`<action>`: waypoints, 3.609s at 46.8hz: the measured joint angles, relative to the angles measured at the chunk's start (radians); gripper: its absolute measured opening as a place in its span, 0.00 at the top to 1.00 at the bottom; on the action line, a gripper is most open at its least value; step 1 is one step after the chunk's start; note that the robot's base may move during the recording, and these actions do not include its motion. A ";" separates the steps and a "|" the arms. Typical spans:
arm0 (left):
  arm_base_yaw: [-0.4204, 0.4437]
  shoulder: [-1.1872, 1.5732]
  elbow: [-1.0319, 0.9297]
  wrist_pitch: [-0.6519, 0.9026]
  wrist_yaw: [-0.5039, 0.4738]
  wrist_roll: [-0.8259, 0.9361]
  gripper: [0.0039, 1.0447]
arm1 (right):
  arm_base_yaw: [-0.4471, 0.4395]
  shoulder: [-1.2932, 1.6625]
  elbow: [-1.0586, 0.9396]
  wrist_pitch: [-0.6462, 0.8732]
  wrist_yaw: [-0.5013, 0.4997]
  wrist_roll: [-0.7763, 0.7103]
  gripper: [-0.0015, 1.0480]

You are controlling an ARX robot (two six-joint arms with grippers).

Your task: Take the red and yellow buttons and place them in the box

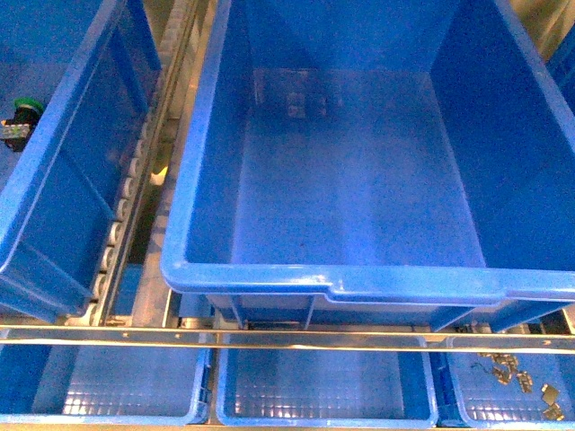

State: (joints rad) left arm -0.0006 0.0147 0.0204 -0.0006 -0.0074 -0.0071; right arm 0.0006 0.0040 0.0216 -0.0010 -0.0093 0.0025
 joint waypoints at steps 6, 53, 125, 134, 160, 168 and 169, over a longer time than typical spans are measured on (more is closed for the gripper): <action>0.000 0.000 0.000 0.000 0.005 0.000 0.07 | 0.000 0.000 0.000 0.000 0.005 0.000 0.06; 0.001 0.000 0.000 0.000 0.006 0.000 0.07 | 0.000 -0.002 0.000 0.000 0.012 0.000 0.06; -0.116 0.286 0.154 -0.257 -0.188 -0.315 0.07 | -0.001 -0.001 0.000 0.000 0.013 0.000 0.06; -0.211 0.778 0.385 -0.060 -0.283 -0.661 0.07 | -0.001 -0.001 0.000 0.000 0.010 0.000 0.06; -0.143 1.799 0.858 0.217 -0.189 -0.642 0.07 | -0.001 -0.001 0.000 0.000 0.010 0.000 0.06; -0.100 1.929 0.926 0.245 -0.174 -0.583 0.07 | -0.001 -0.001 0.000 0.000 0.010 0.000 0.06; -0.098 1.936 0.930 0.246 -0.173 -0.579 0.07 | -0.001 -0.001 0.000 0.000 0.010 0.000 0.06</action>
State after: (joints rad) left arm -0.0982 1.9507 0.9504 0.2459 -0.1806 -0.5861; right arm -0.0002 0.0029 0.0216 -0.0013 0.0002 0.0029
